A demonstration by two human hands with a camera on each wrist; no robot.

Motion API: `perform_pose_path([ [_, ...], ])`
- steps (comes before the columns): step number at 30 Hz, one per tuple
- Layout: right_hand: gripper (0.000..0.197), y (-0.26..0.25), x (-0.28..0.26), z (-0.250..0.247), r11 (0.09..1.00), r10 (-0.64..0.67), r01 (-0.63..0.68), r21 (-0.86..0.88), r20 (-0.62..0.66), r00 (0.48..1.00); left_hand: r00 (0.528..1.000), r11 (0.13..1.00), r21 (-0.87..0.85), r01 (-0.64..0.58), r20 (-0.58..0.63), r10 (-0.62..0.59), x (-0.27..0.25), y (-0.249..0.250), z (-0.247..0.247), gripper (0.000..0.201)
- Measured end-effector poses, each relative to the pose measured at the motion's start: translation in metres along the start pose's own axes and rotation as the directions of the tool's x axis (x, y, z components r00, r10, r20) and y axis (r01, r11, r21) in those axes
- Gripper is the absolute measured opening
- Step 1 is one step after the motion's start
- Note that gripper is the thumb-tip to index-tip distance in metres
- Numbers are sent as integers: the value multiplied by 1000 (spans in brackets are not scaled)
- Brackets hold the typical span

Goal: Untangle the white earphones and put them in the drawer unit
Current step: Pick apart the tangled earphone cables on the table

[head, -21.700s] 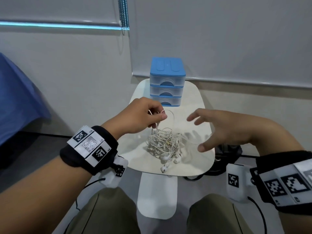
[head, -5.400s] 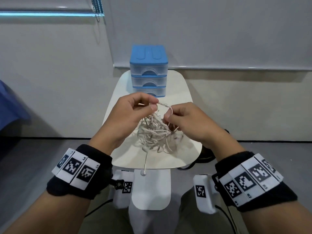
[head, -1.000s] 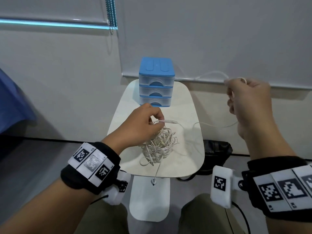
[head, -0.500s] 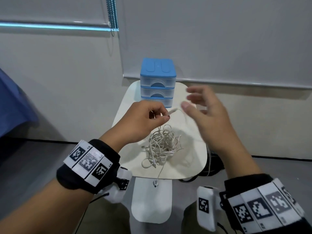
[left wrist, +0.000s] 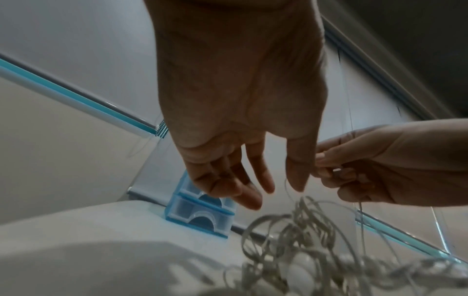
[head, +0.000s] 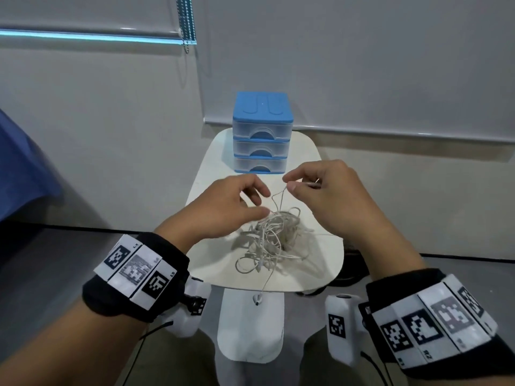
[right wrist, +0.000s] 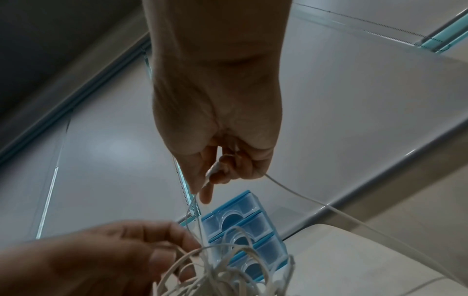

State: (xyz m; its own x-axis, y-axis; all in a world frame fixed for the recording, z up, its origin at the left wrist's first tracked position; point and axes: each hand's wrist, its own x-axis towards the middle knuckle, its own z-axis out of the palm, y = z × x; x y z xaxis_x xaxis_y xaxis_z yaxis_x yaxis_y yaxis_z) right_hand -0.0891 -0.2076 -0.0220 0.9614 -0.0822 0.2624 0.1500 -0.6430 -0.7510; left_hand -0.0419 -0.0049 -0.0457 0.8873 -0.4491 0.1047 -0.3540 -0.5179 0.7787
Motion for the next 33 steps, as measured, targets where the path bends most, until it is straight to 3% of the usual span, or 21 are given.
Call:
perform_pose_path([
  [4, 14, -1, 0, 2, 999, -11, 12, -46, 25, 1000, 999, 1000, 9, 22, 24, -22, -6, -3, 14, 14],
  [10, 18, 2, -1, 2, 999, 12, -11, -39, 29, 999, 999, 1000, 4, 27, 44, -27, -7, -2, 29, 24],
  [17, 19, 12, -2, 1, 991, 119, -120, -62, -14, 993, 999, 999, 28, 34, 23, -35, -5, -4, 31, 10],
  [22, 21, 20, -2, -8, 985, 99, -104, -135, -38, 994, 999, 1000, 11, 24, -23, -24, -4, -6, 28, 9],
  [28, 25, 15, -1, -23, 949, 116, -54, -310, 185, 976, 1000, 999, 35, 2, -26, -1, -3, -4, 28, 9],
  [33, 8, 5, -1, -24, 970, 147, -65, -235, 355, 923, 1000, 999, 40, -20, -22, 21, -2, -3, 29, 7],
])
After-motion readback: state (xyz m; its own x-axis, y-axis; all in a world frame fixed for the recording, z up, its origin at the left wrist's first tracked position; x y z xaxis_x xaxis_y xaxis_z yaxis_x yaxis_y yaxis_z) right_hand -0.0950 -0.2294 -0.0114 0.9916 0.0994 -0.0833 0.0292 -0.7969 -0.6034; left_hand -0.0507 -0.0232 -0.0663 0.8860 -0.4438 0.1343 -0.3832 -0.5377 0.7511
